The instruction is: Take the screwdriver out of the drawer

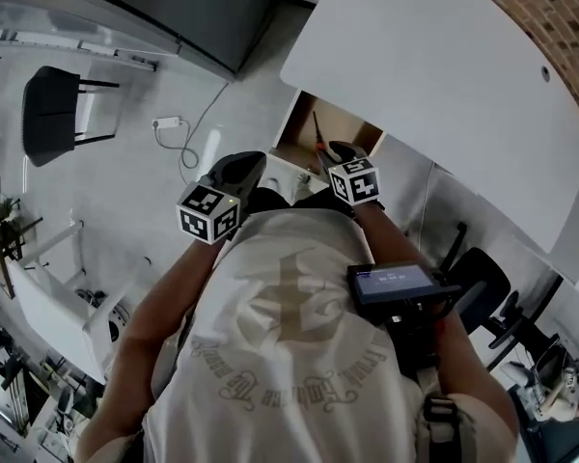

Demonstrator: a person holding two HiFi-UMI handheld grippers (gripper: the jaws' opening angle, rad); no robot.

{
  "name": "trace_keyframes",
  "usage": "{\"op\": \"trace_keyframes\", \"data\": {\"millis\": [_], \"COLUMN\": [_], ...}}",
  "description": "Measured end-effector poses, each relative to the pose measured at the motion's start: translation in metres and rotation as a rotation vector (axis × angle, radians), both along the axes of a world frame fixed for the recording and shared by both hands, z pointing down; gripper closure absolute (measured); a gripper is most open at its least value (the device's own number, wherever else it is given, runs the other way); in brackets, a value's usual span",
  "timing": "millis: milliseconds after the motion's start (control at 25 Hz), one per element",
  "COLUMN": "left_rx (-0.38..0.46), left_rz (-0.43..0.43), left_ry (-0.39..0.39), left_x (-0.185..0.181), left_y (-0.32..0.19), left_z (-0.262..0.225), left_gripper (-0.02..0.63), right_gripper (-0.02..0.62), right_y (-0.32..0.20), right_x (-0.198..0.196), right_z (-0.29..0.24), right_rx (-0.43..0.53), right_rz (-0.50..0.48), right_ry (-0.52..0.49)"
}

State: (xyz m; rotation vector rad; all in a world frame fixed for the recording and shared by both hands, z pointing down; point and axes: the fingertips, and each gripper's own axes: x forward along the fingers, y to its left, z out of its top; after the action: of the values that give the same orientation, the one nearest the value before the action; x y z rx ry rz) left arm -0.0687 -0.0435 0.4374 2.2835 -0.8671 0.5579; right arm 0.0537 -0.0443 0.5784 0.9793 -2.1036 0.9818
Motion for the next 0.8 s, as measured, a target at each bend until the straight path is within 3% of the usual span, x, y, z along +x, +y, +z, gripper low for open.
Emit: {"op": "trace_keyframes", "data": {"millis": [400,800], "left_rx": [-0.025,-0.072], "left_rz": [-0.057,-0.104], "left_ry": [0.011,0.017], "left_x": [-0.007,-0.008], "left_y": [0.005,0.030], "left_z": [0.014,0.024], "left_gripper": [0.584,0.584], "right_gripper": [0.503,0.503], "right_y": [-0.004,0.004], "right_x": [-0.012,-0.011], "right_z": [0.040,0.059], "right_rx": [-0.067,-0.100], "right_rz": [-0.003,0.013], "right_ry": [0.035,0.057]}}
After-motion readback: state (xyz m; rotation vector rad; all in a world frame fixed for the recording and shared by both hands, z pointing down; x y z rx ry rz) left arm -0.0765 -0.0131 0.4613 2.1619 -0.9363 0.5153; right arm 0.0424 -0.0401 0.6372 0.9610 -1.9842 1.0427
